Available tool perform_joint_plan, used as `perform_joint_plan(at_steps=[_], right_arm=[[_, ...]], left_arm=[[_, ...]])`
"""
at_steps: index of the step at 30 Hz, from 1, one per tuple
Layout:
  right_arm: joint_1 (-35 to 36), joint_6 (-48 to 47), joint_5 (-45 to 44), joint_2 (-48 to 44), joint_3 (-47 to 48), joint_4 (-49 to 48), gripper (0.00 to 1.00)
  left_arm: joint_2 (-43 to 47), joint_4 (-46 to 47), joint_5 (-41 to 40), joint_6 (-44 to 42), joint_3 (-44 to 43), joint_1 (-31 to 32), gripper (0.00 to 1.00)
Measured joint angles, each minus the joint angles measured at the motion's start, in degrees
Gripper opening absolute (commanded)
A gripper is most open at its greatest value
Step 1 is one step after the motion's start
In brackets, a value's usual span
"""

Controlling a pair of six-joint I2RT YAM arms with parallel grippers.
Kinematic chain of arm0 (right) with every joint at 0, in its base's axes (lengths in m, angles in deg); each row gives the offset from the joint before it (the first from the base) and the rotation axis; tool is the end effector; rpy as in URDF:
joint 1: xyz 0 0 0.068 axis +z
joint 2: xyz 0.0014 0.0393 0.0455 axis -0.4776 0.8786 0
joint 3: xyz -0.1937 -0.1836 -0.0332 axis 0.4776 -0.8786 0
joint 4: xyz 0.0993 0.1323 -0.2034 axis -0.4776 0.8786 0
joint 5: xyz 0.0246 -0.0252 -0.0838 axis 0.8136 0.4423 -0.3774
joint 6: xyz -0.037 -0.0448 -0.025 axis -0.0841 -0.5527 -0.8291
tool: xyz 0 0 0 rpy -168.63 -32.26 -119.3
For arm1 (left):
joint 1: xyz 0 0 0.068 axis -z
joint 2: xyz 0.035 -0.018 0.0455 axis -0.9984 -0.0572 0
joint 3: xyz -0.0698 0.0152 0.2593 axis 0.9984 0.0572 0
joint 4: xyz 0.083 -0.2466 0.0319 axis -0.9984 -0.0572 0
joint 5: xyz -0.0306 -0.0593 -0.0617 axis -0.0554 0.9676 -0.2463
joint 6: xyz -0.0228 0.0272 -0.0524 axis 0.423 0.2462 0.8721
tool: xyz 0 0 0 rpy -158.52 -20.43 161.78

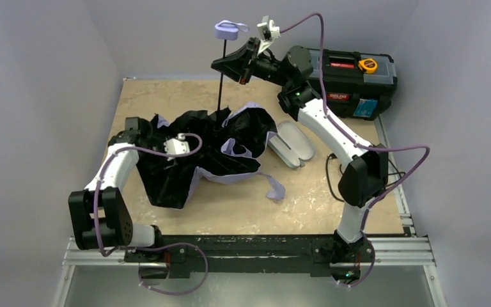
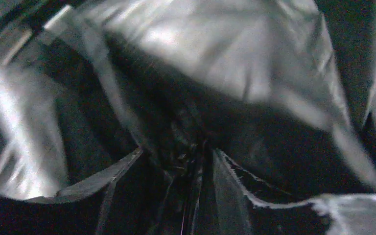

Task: Open the umbrella

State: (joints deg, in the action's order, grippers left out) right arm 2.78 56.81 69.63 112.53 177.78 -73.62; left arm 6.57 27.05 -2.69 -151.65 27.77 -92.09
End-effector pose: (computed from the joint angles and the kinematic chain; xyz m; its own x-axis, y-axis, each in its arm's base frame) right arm 0.3532 0.2537 0.4651 -0.0606 0.3454 -0.9365 -0.9777 0.1684 0.1254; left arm 0.2582 0.0050 0.1965 -0.1798 0.8788 -0.4421 0.9188 0.3106 0.2436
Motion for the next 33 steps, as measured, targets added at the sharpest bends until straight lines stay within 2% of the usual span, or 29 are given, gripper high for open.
perform_joint_plan(at_steps=[5,7,10,14,16,19,21,28,33], right_arm=[[0.55,0.87,0.20,1.33,0.09,-0.50,0.00],[0.90,1.31,0.11,1.64,0.09,-0.57,0.00],[1.44,2.23,0.04,2.67,1.33,-0.96,0.00],[2.40,3.56,-0.13,4.09,3.06,-2.08,0.00],[2.89,3.96,-0.13,4.15,3.06,-2.49,0.00],[3.69,4.31,-0.13,4.09,3.06,-2.91,0.00],[4.02,4.50,-0.13,3.98,3.06,-3.06,0.00],[4.35,5.31,-1.01,3.67,5.11,-2.40,0.00],[4.09,5.22,-1.01,4.94,9.97,0.42,0.00]], left_arm=[[4.31,-6.97,10.27,8.07,-9.90,-3.61,0.77],[9.57,-4.90,16.59,15.61,-14.08,-3.63,0.78],[16.44,0.02,22.29,24.92,-16.22,-2.12,0.74],[18.38,5.09,24.59,33.07,-16.85,5.44,0.62],[15.82,8.46,24.68,37.53,-16.85,9.73,0.54],[10.45,11.98,23.82,41.51,-16.65,12.76,0.52],[7.82,13.75,22.71,43.08,-15.85,13.64,0.48],[5.27,17.55,20.81,43.76,-12.07,14.34,0.18],[5.29,21.64,20.24,42.01,-11.74,14.40,0.12]])
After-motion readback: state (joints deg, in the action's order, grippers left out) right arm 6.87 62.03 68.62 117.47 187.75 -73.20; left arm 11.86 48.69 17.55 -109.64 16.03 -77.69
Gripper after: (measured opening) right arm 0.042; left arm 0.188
